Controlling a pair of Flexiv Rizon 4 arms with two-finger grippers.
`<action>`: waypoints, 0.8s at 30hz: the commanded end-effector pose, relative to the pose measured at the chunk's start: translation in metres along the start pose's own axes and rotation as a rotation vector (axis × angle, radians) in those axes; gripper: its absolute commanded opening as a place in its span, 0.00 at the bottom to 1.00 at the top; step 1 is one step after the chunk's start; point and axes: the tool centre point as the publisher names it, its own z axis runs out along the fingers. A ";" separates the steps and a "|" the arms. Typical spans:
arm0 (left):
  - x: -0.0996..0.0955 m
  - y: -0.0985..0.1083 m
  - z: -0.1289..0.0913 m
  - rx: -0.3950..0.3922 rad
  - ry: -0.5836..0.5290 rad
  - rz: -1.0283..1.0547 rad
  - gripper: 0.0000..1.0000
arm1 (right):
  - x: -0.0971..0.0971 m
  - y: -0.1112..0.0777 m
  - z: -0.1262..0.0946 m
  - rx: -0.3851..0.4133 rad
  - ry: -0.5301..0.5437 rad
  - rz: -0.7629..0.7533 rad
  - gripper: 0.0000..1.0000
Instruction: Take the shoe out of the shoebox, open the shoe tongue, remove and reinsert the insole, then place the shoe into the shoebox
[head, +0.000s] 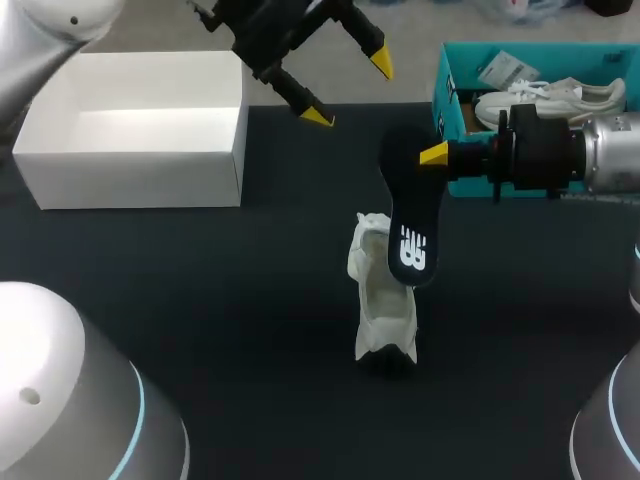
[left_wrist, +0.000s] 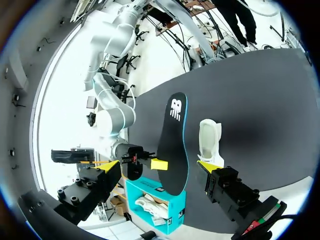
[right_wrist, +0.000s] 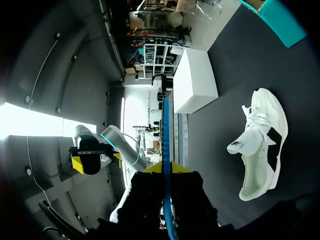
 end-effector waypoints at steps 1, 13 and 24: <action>0.005 -0.004 0.002 -0.009 -0.154 0.001 1.00 | 0.000 -0.001 0.001 -0.001 -0.001 0.001 0.00; 0.018 0.012 0.004 -0.097 -0.372 0.127 1.00 | 0.028 0.014 -0.007 -0.098 0.164 0.134 0.00; 0.022 0.031 0.026 -0.097 -0.462 0.183 1.00 | 0.060 0.018 0.000 -0.091 0.217 0.113 0.00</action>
